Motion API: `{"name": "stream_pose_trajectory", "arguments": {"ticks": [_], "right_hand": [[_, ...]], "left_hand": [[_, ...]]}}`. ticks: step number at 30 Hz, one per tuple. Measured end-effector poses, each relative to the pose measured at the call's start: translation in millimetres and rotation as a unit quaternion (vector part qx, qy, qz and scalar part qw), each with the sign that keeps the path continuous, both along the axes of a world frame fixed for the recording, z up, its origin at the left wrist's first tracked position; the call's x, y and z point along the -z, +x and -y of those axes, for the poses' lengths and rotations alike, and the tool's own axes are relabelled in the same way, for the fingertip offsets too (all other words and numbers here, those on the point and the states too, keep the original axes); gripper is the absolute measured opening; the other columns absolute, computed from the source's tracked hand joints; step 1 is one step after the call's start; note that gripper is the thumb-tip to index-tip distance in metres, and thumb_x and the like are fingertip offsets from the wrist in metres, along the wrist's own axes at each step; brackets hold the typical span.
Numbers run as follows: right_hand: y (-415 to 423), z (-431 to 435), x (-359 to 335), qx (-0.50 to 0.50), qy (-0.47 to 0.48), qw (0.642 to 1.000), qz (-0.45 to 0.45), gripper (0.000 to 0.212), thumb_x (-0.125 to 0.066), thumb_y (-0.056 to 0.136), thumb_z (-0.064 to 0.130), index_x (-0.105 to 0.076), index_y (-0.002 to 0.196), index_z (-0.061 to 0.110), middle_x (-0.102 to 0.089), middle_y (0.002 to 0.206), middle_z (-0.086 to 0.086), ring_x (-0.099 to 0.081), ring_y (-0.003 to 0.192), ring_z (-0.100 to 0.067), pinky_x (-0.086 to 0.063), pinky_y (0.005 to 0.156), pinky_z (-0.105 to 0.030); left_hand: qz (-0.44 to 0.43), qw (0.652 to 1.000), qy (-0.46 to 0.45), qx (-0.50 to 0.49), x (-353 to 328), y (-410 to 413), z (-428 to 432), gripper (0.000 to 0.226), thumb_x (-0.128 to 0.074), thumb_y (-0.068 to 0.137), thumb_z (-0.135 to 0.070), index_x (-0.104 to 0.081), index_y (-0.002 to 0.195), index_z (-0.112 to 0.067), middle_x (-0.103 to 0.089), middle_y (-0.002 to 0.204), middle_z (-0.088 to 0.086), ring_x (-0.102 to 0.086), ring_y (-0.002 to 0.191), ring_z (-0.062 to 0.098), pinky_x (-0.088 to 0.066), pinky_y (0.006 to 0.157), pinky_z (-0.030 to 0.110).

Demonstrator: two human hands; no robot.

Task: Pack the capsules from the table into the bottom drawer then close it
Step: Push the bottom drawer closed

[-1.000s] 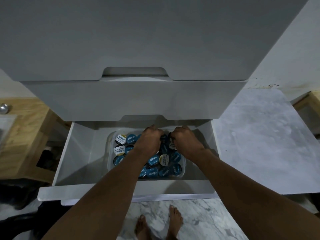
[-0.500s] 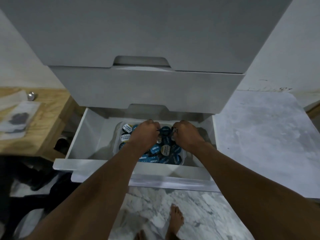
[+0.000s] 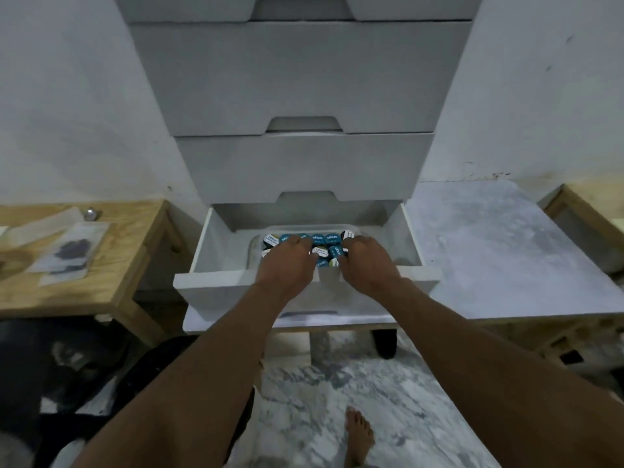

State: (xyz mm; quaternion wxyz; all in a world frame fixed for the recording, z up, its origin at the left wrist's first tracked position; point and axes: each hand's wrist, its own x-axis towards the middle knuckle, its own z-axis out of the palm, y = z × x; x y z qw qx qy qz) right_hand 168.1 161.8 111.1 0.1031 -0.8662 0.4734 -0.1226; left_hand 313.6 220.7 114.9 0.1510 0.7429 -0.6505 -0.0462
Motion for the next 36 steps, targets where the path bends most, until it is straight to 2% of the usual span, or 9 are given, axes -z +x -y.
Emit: {"name": "stream_pose_trajectory", "arguments": {"ticks": [3, 6, 10, 15, 18, 22, 29, 33, 36], "right_hand": [[-4.6, -36.2, 6.4, 0.018, -0.014, 1.000, 0.019, 0.028, -0.051, 0.088, 0.017, -0.061, 0.108, 0.000, -0.063, 0.112, -0.021, -0.056, 0.106, -0.037, -0.043, 0.091, -0.038], [-9.9, -71.7, 16.3, 0.009, -0.019, 1.000, -0.003, 0.040, -0.053, 0.091, 0.026, -0.054, 0.121, 0.000, -0.056, 0.129, -0.019, -0.046, 0.123, -0.033, -0.034, 0.106, -0.038], [-13.1, -109.6, 29.4, 0.009, -0.007, 0.999, -0.036, 0.063, -0.048, 0.095, 0.033, -0.025, 0.145, 0.004, -0.024, 0.155, -0.015, -0.017, 0.145, -0.031, -0.017, 0.120, -0.044], [-12.5, -137.2, 43.7, 0.026, 0.019, 0.997, -0.068, 0.073, -0.041, 0.098, 0.038, 0.000, 0.150, 0.007, 0.006, 0.160, -0.010, 0.006, 0.148, -0.028, -0.005, 0.119, -0.045], [-10.9, -144.9, 54.3, 0.030, 0.021, 0.995, -0.095, 0.076, -0.039, 0.097, 0.042, 0.004, 0.150, 0.008, 0.010, 0.160, -0.011, 0.008, 0.148, -0.028, -0.002, 0.119, -0.046], [-6.0, -149.4, 64.7, 0.026, 0.016, 0.993, -0.111, 0.077, -0.036, 0.097, 0.046, 0.002, 0.150, 0.006, 0.008, 0.160, -0.013, 0.006, 0.148, -0.029, -0.002, 0.119, -0.047], [4.2, -145.8, 77.4, 0.044, -0.004, 0.994, -0.097, 0.080, -0.038, 0.096, 0.047, 0.002, 0.150, 0.003, 0.008, 0.159, -0.016, 0.005, 0.148, -0.032, -0.002, 0.118, -0.050], [8.5, -133.1, 75.5, 0.053, -0.003, 0.994, -0.097, 0.080, -0.029, 0.097, 0.053, 0.013, 0.149, 0.007, 0.020, 0.157, -0.011, 0.014, 0.147, -0.027, 0.004, 0.119, -0.046], [16.4, -120.4, 71.9, 0.056, -0.013, 0.994, -0.093, 0.081, -0.028, 0.097, 0.054, 0.016, 0.148, 0.009, 0.022, 0.157, -0.010, 0.016, 0.147, -0.026, 0.005, 0.119, -0.044]], "left_hand": [[-0.007, 1.000, -0.005, 0.009, 2.6, -5.6, -35.3, 0.037, -0.043, 0.096, -0.029, -0.052, 0.127, -0.010, -0.055, 0.129, 0.011, -0.054, 0.115, 0.029, -0.044, 0.094, 0.040], [0.027, 0.999, -0.007, 0.040, 10.1, -10.6, -67.9, 0.048, -0.042, 0.098, -0.030, -0.039, 0.140, -0.008, -0.044, 0.143, 0.012, -0.042, 0.130, 0.026, -0.033, 0.107, 0.036], [0.056, 0.997, 0.002, 0.059, 26.6, -11.6, -99.1, 0.060, -0.040, 0.099, -0.035, -0.021, 0.148, -0.007, -0.023, 0.156, 0.011, -0.019, 0.145, 0.024, -0.015, 0.119, 0.036], [0.078, 0.995, 0.039, 0.048, 50.5, -8.9, -126.2, 0.069, -0.039, 0.099, -0.036, -0.002, 0.150, -0.008, 0.002, 0.160, 0.010, 0.003, 0.147, 0.025, -0.007, 0.118, 0.042], [0.091, 0.993, 0.062, 0.045, 61.9, -5.0, -136.1, 0.070, -0.035, 0.098, -0.036, 0.003, 0.150, -0.009, 0.008, 0.159, 0.011, 0.006, 0.147, 0.026, -0.005, 0.118, 0.045], [0.097, 0.991, 0.081, 0.042, 73.6, 2.7, -142.3, 0.073, -0.030, 0.098, -0.047, 0.004, 0.150, -0.010, 0.009, 0.160, 0.009, 0.006, 0.147, 0.025, -0.007, 0.117, 0.048], [0.109, 0.992, 0.056, 0.025, 86.0, 13.0, -140.1, 0.079, -0.015, 0.093, -0.060, 0.008, 0.150, -0.011, 0.013, 0.159, 0.008, 0.009, 0.147, 0.023, -0.002, 0.117, 0.050], [0.083, 0.995, 0.056, 0.012, 86.4, 17.6, -124.1, 0.082, -0.013, 0.092, -0.064, 0.015, 0.149, -0.012, 0.020, 0.158, 0.005, 0.015, 0.146, 0.021, 0.003, 0.116, 0.050], [0.075, 0.996, 0.045, 0.008, 84.8, 25.6, -109.8, 0.082, -0.016, 0.093, -0.063, 0.016, 0.149, -0.013, 0.020, 0.158, 0.005, 0.015, 0.146, 0.021, 0.000, 0.118, 0.052]]}}
